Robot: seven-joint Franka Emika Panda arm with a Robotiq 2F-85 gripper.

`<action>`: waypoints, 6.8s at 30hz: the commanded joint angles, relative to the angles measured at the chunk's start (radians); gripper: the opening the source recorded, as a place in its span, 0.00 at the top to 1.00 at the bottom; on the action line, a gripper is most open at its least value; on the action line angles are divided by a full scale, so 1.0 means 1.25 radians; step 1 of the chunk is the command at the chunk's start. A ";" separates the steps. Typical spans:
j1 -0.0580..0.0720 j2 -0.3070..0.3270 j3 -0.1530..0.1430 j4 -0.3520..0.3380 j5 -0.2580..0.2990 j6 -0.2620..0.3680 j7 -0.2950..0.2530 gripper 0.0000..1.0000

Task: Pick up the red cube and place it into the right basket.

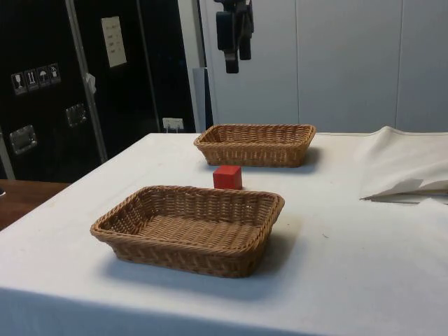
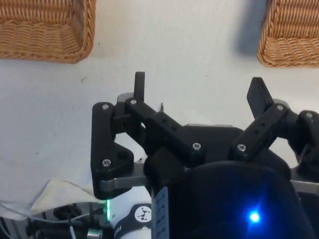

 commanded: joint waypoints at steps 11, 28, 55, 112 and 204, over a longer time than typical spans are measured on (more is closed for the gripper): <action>-0.001 0.066 -0.014 0.064 0.072 -0.017 -0.056 0.00; -0.005 0.122 -0.034 0.097 0.173 0.010 -0.131 0.00; -0.005 0.190 -0.035 0.050 0.325 0.141 -0.242 0.00; -0.010 0.398 -0.064 0.042 0.363 0.338 -0.330 0.00; -0.018 0.578 -0.072 0.112 0.387 0.370 -0.322 1.00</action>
